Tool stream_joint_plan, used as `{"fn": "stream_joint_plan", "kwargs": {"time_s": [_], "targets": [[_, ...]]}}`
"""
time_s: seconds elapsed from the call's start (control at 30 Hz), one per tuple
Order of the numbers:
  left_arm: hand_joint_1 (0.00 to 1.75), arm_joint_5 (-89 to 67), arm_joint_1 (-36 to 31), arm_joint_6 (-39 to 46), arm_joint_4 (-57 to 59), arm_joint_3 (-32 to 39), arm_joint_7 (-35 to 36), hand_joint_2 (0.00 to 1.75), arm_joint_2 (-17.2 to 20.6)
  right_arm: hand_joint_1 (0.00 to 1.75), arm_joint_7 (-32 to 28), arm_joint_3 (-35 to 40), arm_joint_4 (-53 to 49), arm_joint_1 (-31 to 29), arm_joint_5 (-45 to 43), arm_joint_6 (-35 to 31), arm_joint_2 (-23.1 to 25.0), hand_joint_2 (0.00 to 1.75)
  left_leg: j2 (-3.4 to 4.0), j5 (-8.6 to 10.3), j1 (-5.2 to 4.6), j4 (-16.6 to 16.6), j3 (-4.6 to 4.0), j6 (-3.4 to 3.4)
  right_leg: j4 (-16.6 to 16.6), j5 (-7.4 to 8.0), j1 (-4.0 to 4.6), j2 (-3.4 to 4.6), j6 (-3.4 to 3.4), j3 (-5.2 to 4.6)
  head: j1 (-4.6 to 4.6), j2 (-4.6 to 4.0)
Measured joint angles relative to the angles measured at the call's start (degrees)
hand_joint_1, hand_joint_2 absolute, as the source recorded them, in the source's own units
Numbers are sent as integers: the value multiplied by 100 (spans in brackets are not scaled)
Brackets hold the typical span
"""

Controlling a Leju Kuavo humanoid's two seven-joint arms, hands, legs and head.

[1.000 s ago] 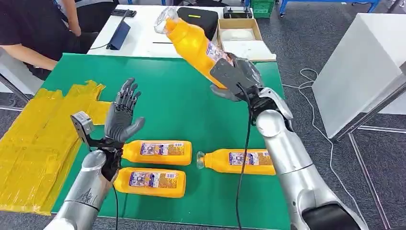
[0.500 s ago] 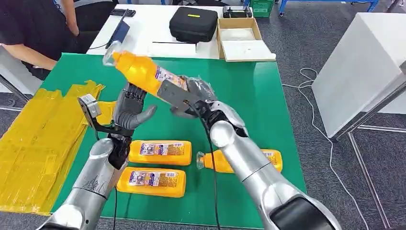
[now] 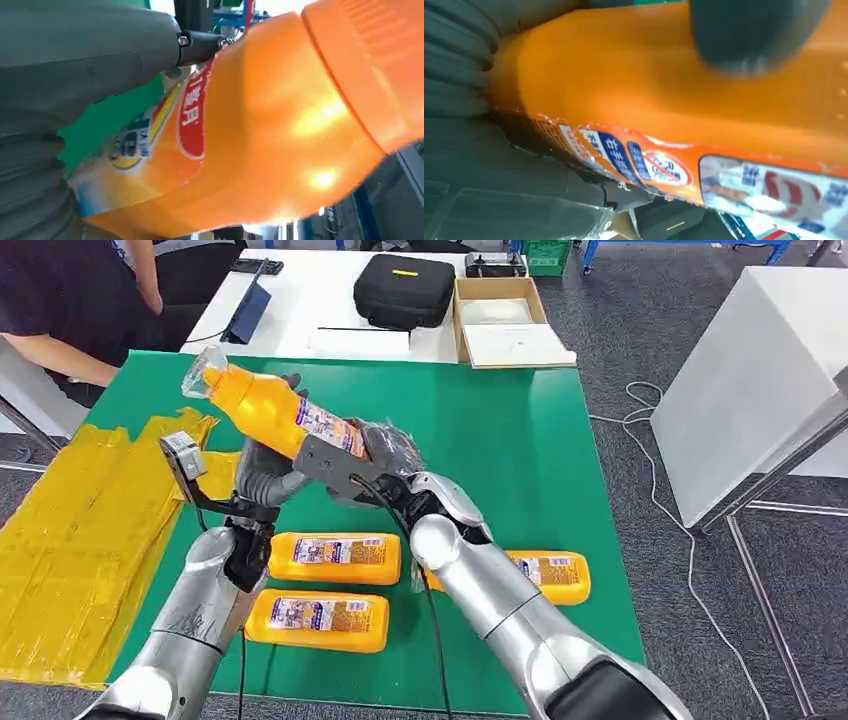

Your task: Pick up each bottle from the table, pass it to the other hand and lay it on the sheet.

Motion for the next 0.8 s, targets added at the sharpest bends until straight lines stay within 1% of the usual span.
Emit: {"fn": "stream_joint_plan", "kwargs": {"time_s": [0.17,0.2,0.23,0.3,0.33,0.37,0.43,0.53,0.7,0.8], "targets": [[0,829,-27,-332,2,37,542,175,-9,171,258,400,-85,8,-199,-13,35,175,0,0,2,0,-1,0,0,0,0,0,0,-7,0,0],[0,1017,-49,-417,15,42,640,175,-9,166,277,474,-92,5,-221,-30,35,175,0,0,2,-1,0,0,0,0,0,0,0,-8,0,0],[0,1183,-72,-499,35,55,721,175,-9,166,286,529,-98,5,-221,-55,35,175,0,0,2,-1,0,0,0,0,0,0,0,-10,0,0],[0,1542,-116,-696,90,92,911,175,-7,164,286,594,-109,24,-145,-118,35,175,0,0,2,-1,1,0,-1,0,0,0,0,-13,0,0],[0,1673,-128,-797,111,107,1002,175,-4,168,286,605,-122,44,-90,-135,33,175,0,0,2,-1,2,0,-1,0,0,0,0,-13,0,0],[0,1816,-143,-905,140,122,1110,175,-4,162,286,612,-133,66,-26,-142,26,175,0,0,2,-1,3,0,-1,0,0,0,0,-16,0,0],[0,2134,-164,-1122,217,140,1338,175,15,164,286,610,-164,106,142,-146,26,175,2,0,1,0,3,0,-1,0,0,0,0,-16,-2,0],[0,2608,-197,-1375,339,155,1658,175,28,162,282,546,-219,170,375,-136,26,175,2,0,1,1,4,0,-1,0,-1,0,-1,-20,0,0],[0,2878,-243,-1390,389,122,1803,175,28,162,286,500,-273,223,455,-129,26,175,4,0,1,1,3,0,-1,0,-1,1,-1,-21,0,0],[0,2887,-257,-1388,398,114,1818,175,28,159,286,476,-288,236,461,-129,26,175,4,0,2,1,3,0,-1,0,-1,1,-1,-23,0,0]]}}
